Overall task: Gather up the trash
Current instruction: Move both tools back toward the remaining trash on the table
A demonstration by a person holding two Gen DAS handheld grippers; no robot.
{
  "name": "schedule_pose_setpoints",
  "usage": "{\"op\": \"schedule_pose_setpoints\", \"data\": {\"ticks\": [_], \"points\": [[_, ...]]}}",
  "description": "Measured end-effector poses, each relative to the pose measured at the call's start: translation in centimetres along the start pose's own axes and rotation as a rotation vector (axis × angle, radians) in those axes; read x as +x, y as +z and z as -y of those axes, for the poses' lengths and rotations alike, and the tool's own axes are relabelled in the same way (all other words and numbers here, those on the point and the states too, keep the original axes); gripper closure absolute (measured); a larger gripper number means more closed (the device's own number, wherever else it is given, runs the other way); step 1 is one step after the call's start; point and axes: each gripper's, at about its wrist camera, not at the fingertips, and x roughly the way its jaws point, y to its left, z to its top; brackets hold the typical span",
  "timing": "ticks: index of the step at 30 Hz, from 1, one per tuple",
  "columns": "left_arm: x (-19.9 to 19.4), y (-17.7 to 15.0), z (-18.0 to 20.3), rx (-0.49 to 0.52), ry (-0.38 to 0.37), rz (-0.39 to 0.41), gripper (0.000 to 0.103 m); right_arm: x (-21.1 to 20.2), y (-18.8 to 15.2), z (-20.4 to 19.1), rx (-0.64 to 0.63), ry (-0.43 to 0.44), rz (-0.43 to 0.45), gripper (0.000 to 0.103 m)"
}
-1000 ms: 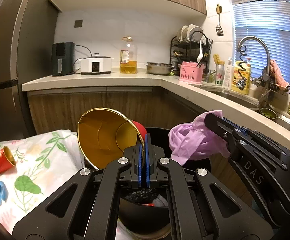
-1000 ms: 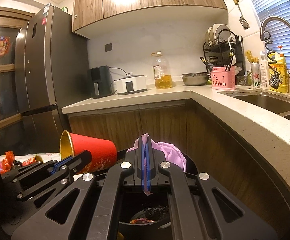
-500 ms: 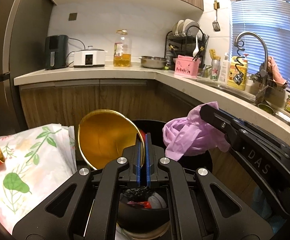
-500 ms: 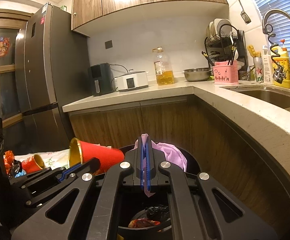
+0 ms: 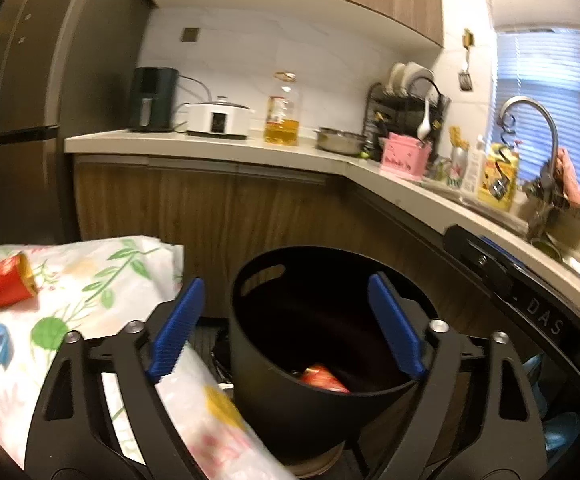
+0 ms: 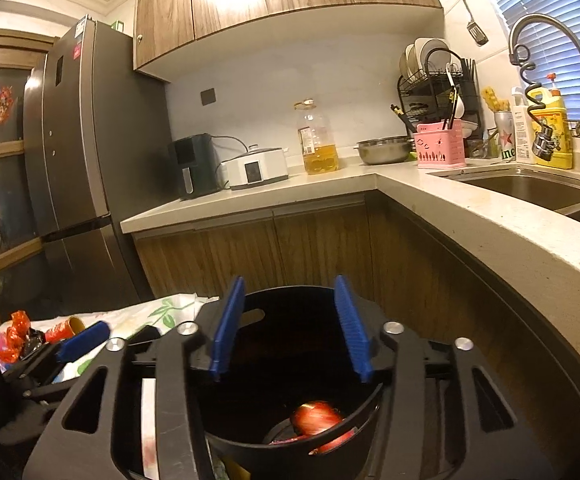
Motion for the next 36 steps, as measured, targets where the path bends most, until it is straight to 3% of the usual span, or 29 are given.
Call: {"op": "schedule_pose_setpoints", "data": {"ticks": [6,9,22,36], "points": [[-3.3,-0.3,-1.1,-0.022,0.065,0.015,0.009,-1.9,-0.5,-0.8,0.004,-0.005,-0.001,0.029],[-4.9,-0.6,-1.7,-0.030,0.092,0.027,0.007,-2.9,-1.0,-1.3,0.009,-0.005,-0.006,0.025],[-13.4,-2.6,-6.6,-0.064,0.299,0.077,0.006,-7.0,-3.3,-6.0,0.024,0.022,-0.010,0.023],[-21.4,-4.5,-14.6,-0.167,0.535,0.114,0.006,-6.8,-6.0,-14.6,-0.007,0.174,-0.063,0.023]]}}
